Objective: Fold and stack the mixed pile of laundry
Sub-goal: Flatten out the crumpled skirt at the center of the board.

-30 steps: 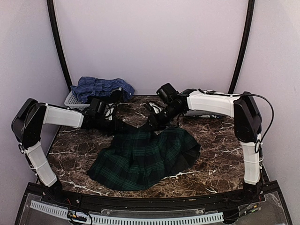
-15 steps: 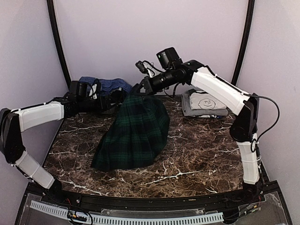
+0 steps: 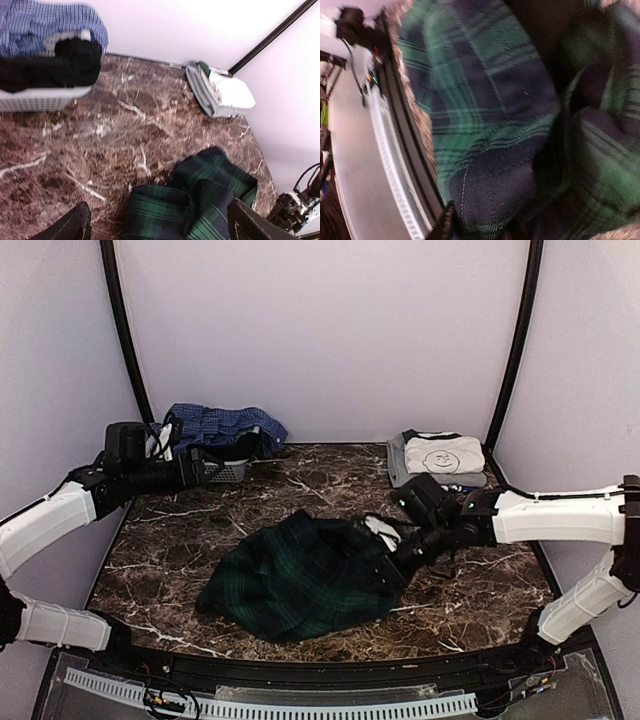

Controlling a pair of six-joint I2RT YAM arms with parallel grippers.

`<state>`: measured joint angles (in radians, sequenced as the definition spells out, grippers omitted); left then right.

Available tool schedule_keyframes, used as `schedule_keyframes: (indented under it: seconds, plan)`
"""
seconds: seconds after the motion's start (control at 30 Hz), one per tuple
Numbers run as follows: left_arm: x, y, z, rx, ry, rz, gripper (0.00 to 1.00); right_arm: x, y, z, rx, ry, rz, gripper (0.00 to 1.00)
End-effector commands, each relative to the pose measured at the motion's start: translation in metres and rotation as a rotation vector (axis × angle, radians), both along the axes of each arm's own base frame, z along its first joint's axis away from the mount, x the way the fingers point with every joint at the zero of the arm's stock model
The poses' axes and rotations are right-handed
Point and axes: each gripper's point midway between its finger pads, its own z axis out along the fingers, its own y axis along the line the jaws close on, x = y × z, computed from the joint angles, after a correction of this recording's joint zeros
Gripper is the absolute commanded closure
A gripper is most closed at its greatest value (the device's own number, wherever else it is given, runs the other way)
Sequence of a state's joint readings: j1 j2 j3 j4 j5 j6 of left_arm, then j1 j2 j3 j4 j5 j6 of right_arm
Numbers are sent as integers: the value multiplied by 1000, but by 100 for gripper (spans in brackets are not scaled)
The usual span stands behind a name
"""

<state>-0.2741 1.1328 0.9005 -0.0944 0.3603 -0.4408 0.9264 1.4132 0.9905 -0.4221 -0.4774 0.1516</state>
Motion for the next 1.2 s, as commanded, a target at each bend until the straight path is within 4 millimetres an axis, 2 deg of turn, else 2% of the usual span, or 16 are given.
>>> schedule_keyframes:
  seconds: [0.0, 0.07, 0.23, 0.3, 0.4, 0.53, 0.67, 0.7, 0.73, 0.77, 0.8, 0.83, 0.97, 1.1, 1.13, 1.17]
  plan:
    - [-18, -21, -46, -12, 117, -117, 7, -13, -29, -66, -112, 179, -172, 51]
    - [-22, -32, -53, 10, 140, -150, 10, -18, -38, -69, -132, 188, -182, 40]
    - [-42, -73, -68, 114, 151, -282, 12, -8, -40, -19, -45, 74, -205, 17]
    - [-56, -92, -74, 143, 169, -364, 14, 2, -42, 0, -19, 36, -231, 14]
    - [-83, -122, -76, 208, 132, -487, 15, 20, -50, 14, 4, 24, -289, 14]
    - [-106, -151, -67, 277, 64, -605, 18, 53, -67, 14, -26, 36, -399, 21]
    - [-124, -181, -53, 359, -49, -685, 21, 69, -61, 13, -17, 38, -401, 26]
    - [-131, -188, -64, 403, -37, -704, 21, 72, -59, 12, -21, 39, -406, 27]
    - [-131, -195, -58, 416, -59, -714, 22, 77, -59, 10, -25, 41, -415, 27]
    - [-136, -201, -72, 469, -36, -730, 22, 81, -61, 8, -33, 46, -429, 27]
    - [-131, -206, -70, 502, -57, -716, 22, 85, -64, 6, -39, 53, -448, 28]
    - [-138, -213, -84, 549, -32, -739, 22, 89, -68, 4, -40, 61, -461, 28]
    - [-140, -233, -105, 688, -34, -730, 16, 97, -83, 4, -32, 71, -503, 28]
    - [-131, -248, -115, 744, -11, -670, 14, 100, -95, 6, -22, 65, -529, 27]
    - [-128, -246, -126, 778, 20, -643, 14, 100, -98, 6, -20, 64, -533, 27]
    - [-125, -249, -124, 778, 19, -632, 17, 100, -99, 7, -16, 65, -534, 27]
